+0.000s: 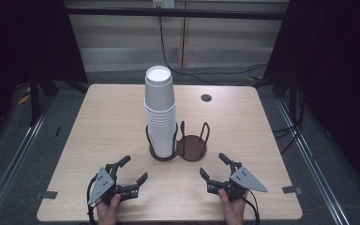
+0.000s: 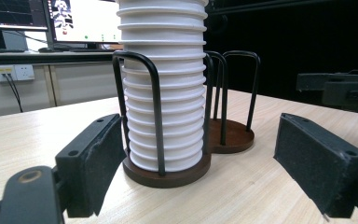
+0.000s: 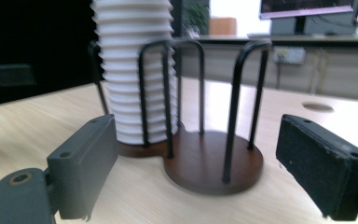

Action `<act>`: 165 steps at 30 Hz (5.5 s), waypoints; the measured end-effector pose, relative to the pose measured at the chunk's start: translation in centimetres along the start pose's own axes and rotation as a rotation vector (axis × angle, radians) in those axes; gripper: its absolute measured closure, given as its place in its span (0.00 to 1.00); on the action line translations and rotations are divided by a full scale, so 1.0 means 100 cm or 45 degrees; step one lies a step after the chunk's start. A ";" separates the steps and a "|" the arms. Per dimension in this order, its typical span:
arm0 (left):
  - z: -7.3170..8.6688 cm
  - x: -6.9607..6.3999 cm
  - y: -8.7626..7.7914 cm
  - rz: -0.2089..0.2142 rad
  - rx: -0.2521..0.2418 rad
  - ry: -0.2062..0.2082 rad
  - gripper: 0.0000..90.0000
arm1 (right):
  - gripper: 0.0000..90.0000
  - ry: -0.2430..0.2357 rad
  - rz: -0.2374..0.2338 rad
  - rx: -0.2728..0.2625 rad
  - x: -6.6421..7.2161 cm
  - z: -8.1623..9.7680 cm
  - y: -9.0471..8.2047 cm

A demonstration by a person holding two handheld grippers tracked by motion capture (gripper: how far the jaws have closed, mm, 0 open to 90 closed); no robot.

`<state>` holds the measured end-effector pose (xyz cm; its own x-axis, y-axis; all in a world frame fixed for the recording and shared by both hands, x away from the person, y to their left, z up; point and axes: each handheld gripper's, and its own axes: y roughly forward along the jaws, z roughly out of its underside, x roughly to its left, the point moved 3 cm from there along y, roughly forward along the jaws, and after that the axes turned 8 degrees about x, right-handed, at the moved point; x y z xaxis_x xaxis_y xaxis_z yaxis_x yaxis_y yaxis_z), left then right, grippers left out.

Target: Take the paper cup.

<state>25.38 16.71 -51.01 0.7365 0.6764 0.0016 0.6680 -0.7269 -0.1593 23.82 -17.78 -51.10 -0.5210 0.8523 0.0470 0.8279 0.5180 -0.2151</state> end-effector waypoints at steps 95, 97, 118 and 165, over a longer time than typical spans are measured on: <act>0.000 0.000 0.000 0.012 -0.004 0.005 0.17 | 0.23 -0.238 -0.475 0.328 0.024 -0.216 0.053; 0.000 0.000 0.000 0.012 -0.004 0.005 0.17 | 0.23 -0.244 -0.477 0.331 0.024 -0.220 0.053; 0.000 0.000 0.000 0.008 -0.005 -0.001 0.17 | 0.18 -0.320 -0.529 0.500 0.022 -0.275 0.078; 0.000 0.000 0.000 0.014 0.000 0.010 0.17 | 0.22 -0.369 -0.546 0.646 0.040 -0.303 0.143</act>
<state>25.39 16.74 -51.00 0.7448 0.6672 0.0078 0.6596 -0.7345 -0.1592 39.87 -4.80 -24.40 -0.8707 0.4916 -0.0168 0.3768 0.6446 -0.6652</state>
